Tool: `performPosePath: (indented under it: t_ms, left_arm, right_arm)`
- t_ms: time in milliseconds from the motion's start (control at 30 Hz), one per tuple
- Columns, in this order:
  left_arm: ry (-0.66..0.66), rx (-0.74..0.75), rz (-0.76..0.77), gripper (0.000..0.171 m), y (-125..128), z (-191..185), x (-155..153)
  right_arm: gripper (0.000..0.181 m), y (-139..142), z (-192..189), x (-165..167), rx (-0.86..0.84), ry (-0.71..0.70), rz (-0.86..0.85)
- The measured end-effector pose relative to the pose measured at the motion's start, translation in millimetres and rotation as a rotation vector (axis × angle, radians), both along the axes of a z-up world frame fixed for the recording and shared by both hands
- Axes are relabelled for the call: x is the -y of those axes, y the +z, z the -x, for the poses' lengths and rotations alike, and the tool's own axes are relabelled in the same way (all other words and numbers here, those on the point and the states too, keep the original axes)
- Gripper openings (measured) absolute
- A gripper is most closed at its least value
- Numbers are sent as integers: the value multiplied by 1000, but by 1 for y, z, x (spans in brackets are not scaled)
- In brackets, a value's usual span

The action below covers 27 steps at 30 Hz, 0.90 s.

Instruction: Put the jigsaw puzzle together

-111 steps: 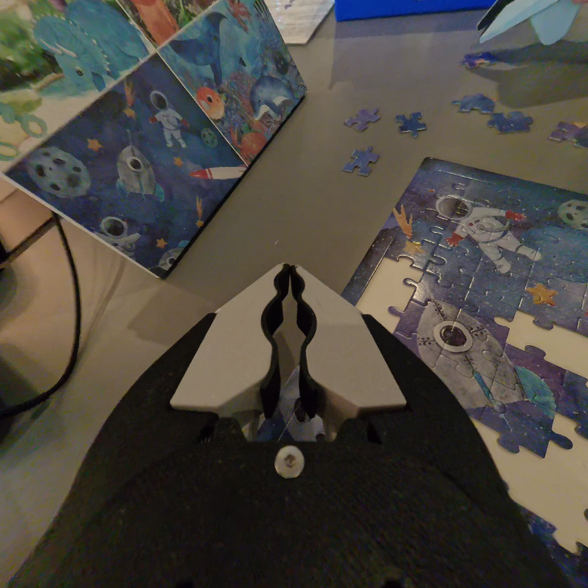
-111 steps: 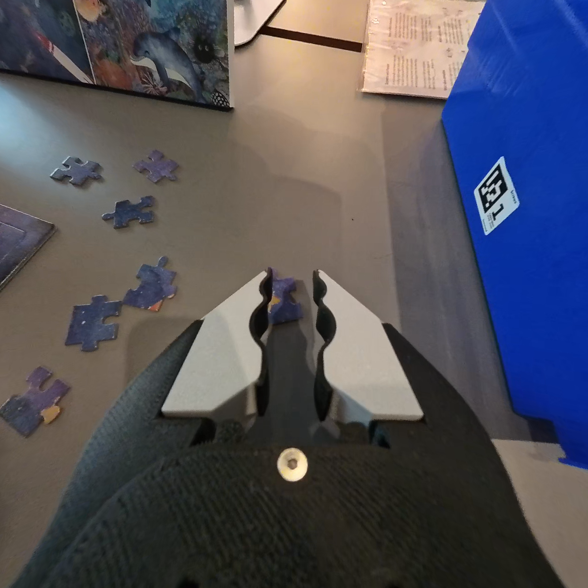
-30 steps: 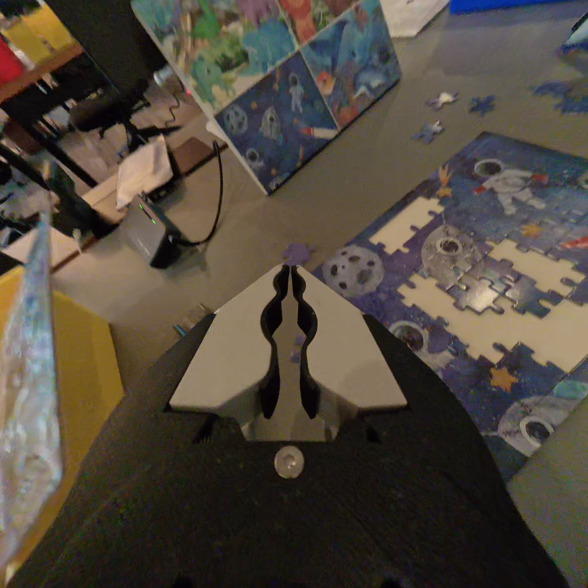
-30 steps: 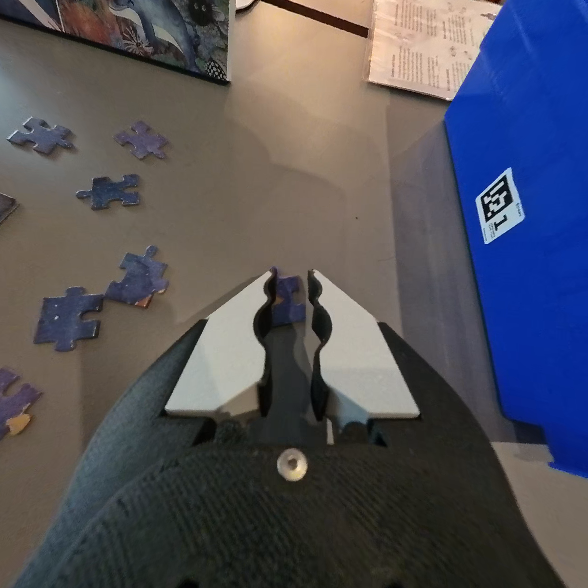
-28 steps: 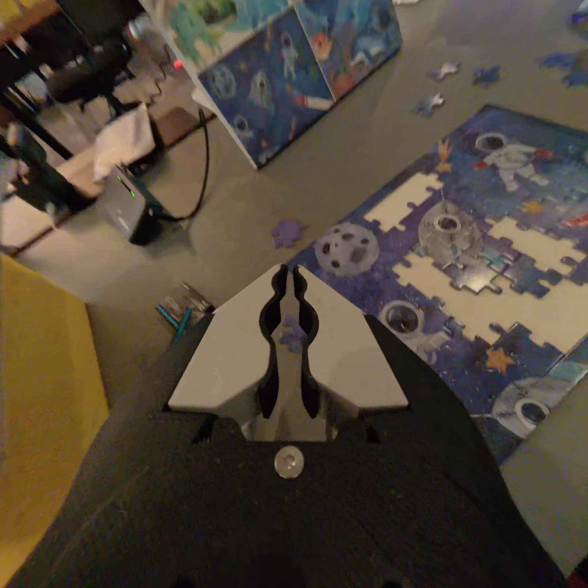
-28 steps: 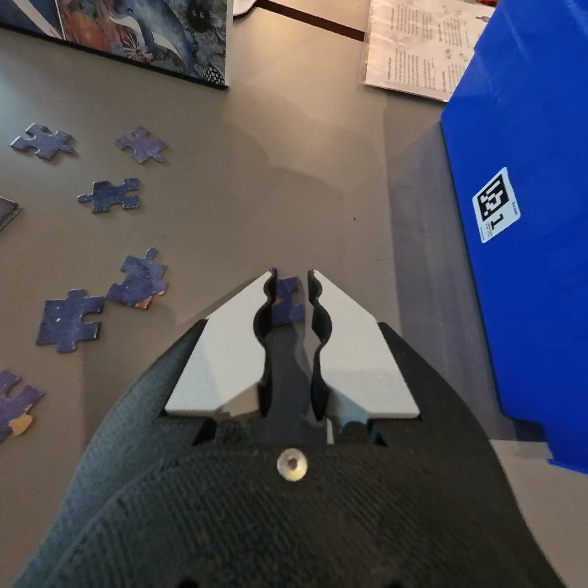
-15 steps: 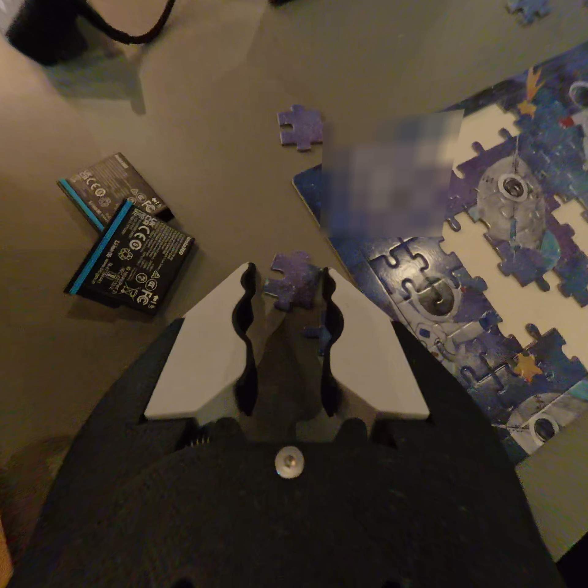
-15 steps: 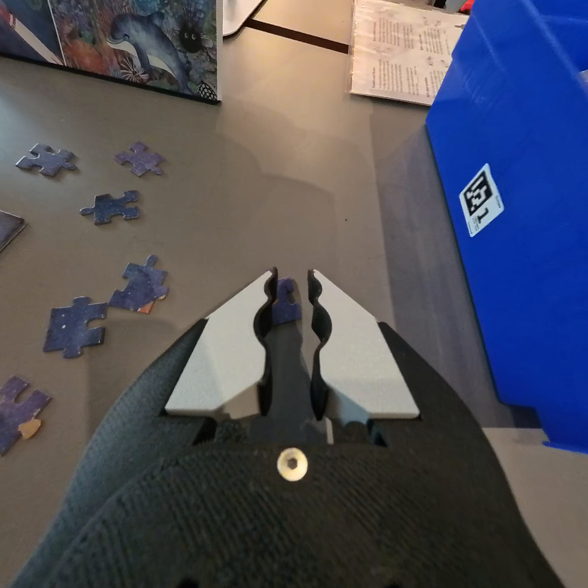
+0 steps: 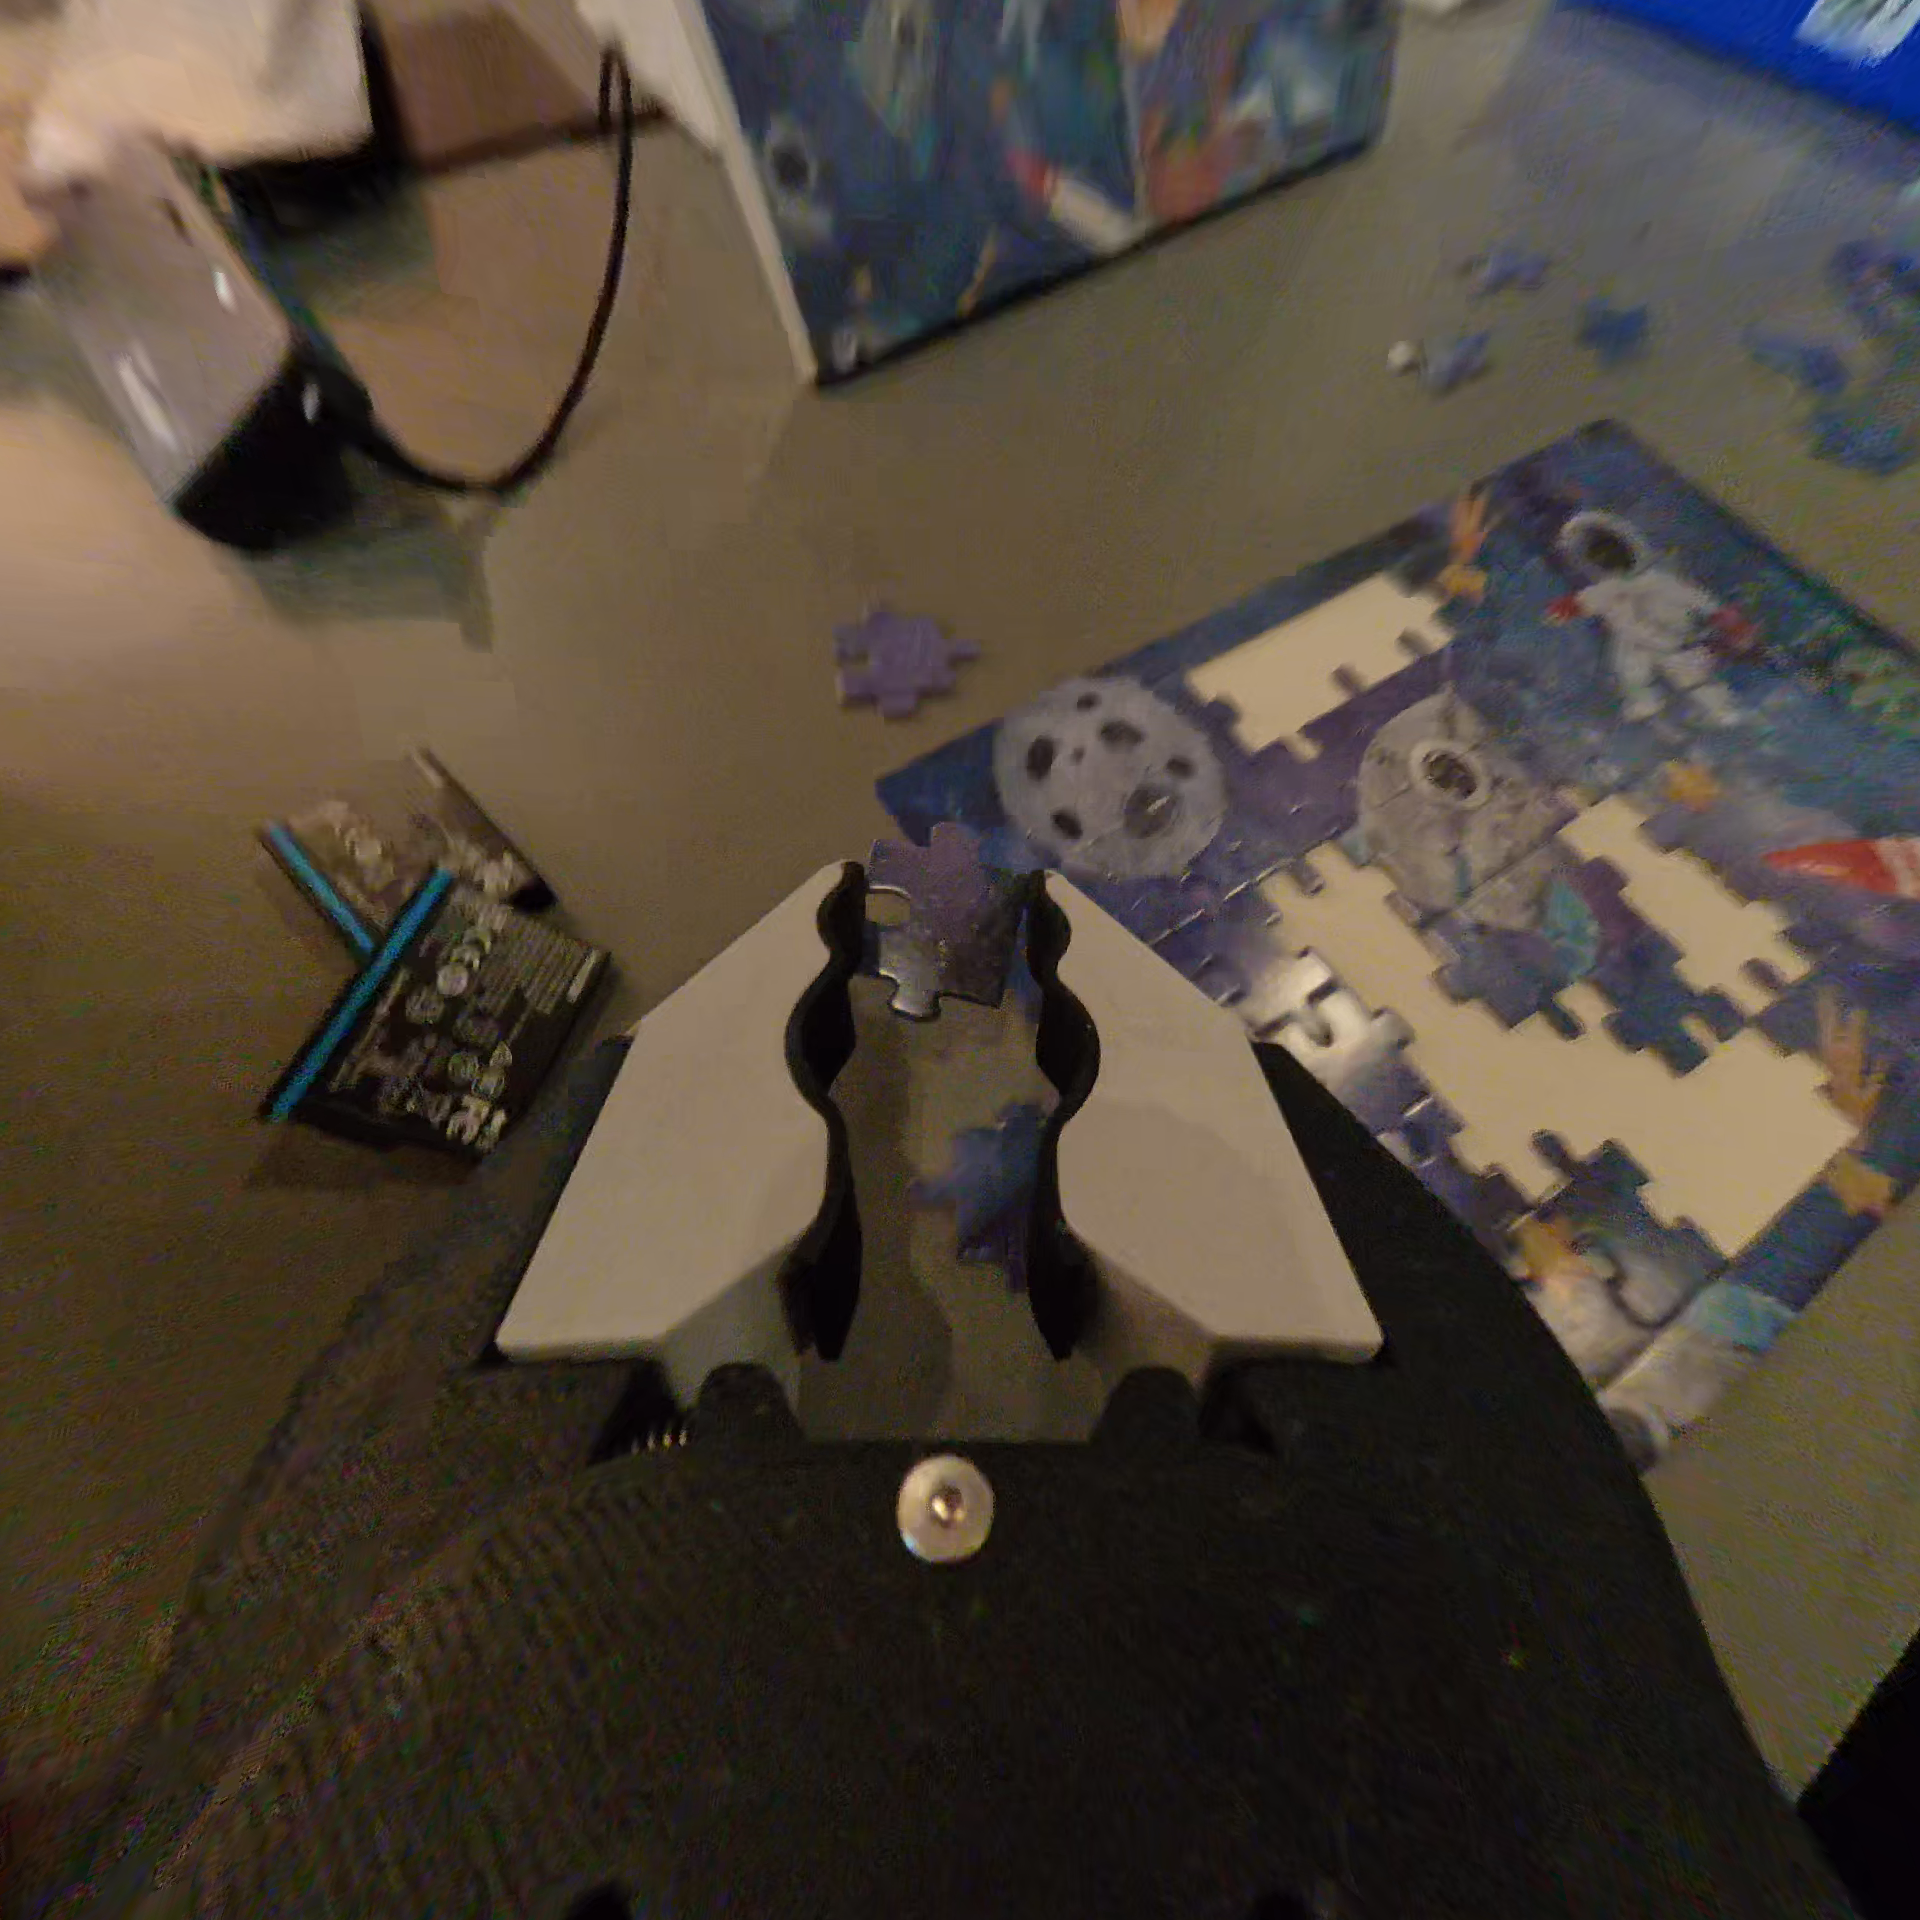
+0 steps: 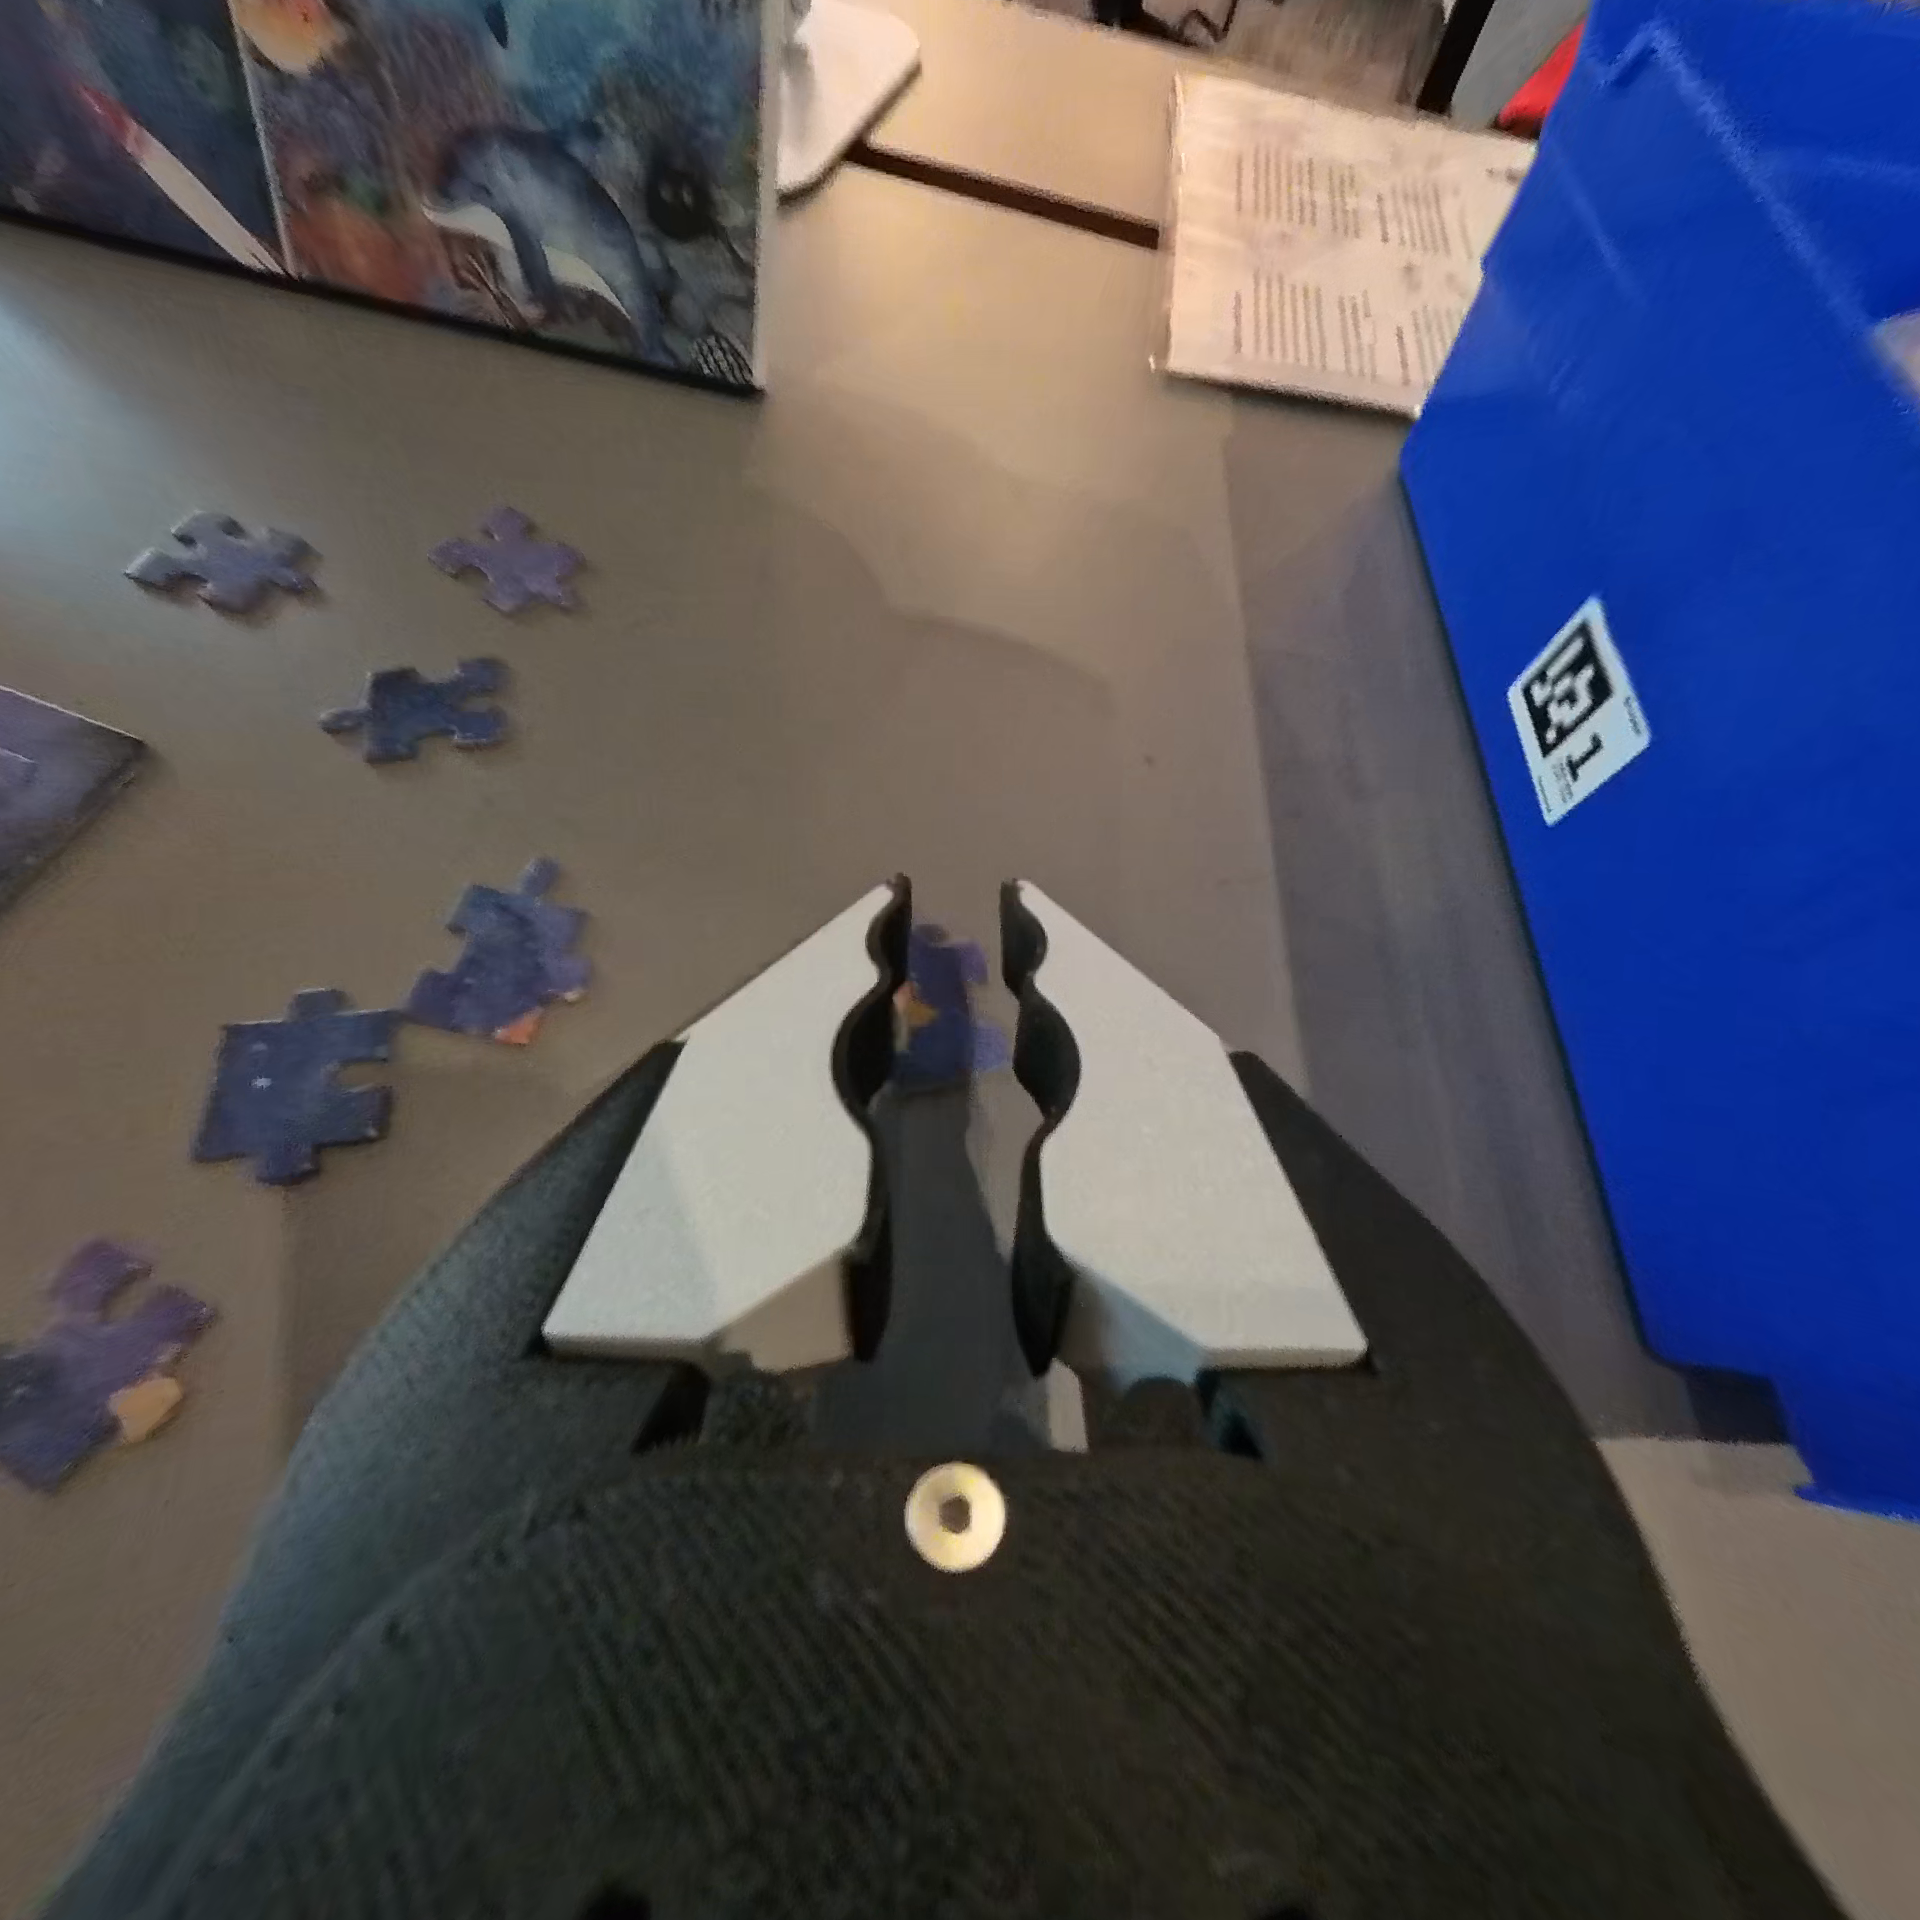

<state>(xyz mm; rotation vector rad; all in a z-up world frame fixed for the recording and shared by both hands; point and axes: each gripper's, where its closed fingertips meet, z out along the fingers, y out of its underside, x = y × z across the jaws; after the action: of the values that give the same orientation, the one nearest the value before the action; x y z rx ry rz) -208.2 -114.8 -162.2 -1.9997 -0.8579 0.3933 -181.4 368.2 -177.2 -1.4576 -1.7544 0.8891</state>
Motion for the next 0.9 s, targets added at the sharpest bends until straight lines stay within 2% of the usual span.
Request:
performPosePath:
  t_ms: [100,167,267,367,433,500,600,733,833,900]
  left_arm:
    - [-61,-60,-175,28,33,-6,-21]
    - [-121,-48,-316,28,51,-11,-42]
    - [-259,24,-452,28,67,-16,-87]
    - [-335,17,-420,28,74,-4,-123]
    - [-348,-26,-408,28,84,6,-140]
    - [-344,-36,-455,28,96,15,-150]
    - [-336,33,-641,28,110,19,-153]
    - [-377,278,-874,27,99,16,-154]
    - [-407,449,-1077,27,104,13,-152]
    - [-415,519,-1151,27,105,12,-151]
  right_arm:
    - [15,28,5,27,-127,61,9]
    - [15,53,10,67,-238,157,27]
    - [17,85,15,164,-347,402,226]
    - [21,112,17,261,-330,672,503]
    - [25,118,22,302,-264,789,597]
    - [29,113,28,321,-231,840,585]
    - [31,98,28,327,-256,838,475]
    - [31,84,19,335,-334,811,250]
    - [33,85,20,343,-398,778,110]
    - [35,90,23,345,-439,750,56]
